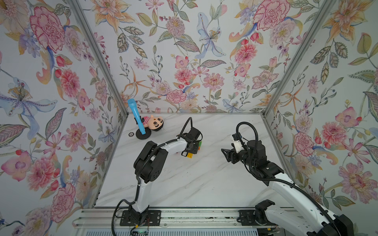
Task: Assemble the letter p with lego
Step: Place the lego brick at the center of the board, then reset both arms
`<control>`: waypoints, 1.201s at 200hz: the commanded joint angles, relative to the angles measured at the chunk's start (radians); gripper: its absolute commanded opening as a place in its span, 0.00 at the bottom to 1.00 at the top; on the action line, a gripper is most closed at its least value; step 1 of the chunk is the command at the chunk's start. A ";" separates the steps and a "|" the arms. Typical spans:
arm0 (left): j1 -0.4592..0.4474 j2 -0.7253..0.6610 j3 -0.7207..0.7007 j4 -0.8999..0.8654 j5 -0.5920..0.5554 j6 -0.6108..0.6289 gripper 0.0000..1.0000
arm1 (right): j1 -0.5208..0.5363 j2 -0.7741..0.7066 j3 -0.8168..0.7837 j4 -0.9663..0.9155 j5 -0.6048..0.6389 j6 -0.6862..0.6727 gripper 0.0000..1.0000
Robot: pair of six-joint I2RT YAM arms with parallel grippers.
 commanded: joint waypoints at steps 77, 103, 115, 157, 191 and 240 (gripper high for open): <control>0.015 -0.246 -0.016 0.019 0.006 -0.005 0.99 | -0.030 -0.056 -0.057 0.068 0.145 0.038 0.84; 0.042 -0.474 -0.233 0.169 -0.147 0.002 0.99 | -0.085 -0.037 -0.085 0.099 0.299 0.051 0.87; 0.051 -0.610 -0.372 0.261 -0.319 0.049 0.99 | -0.127 -0.023 -0.119 0.149 0.359 0.061 0.88; 0.196 -0.930 -0.868 0.739 -0.631 0.256 0.99 | -0.285 0.124 -0.191 0.339 0.446 0.104 0.94; 0.381 -0.895 -1.038 1.016 -0.601 0.278 0.99 | -0.311 0.272 -0.213 0.516 0.511 0.030 1.00; 0.528 -0.727 -1.157 1.447 -0.392 0.496 0.99 | -0.336 0.466 -0.249 0.786 0.373 -0.092 1.00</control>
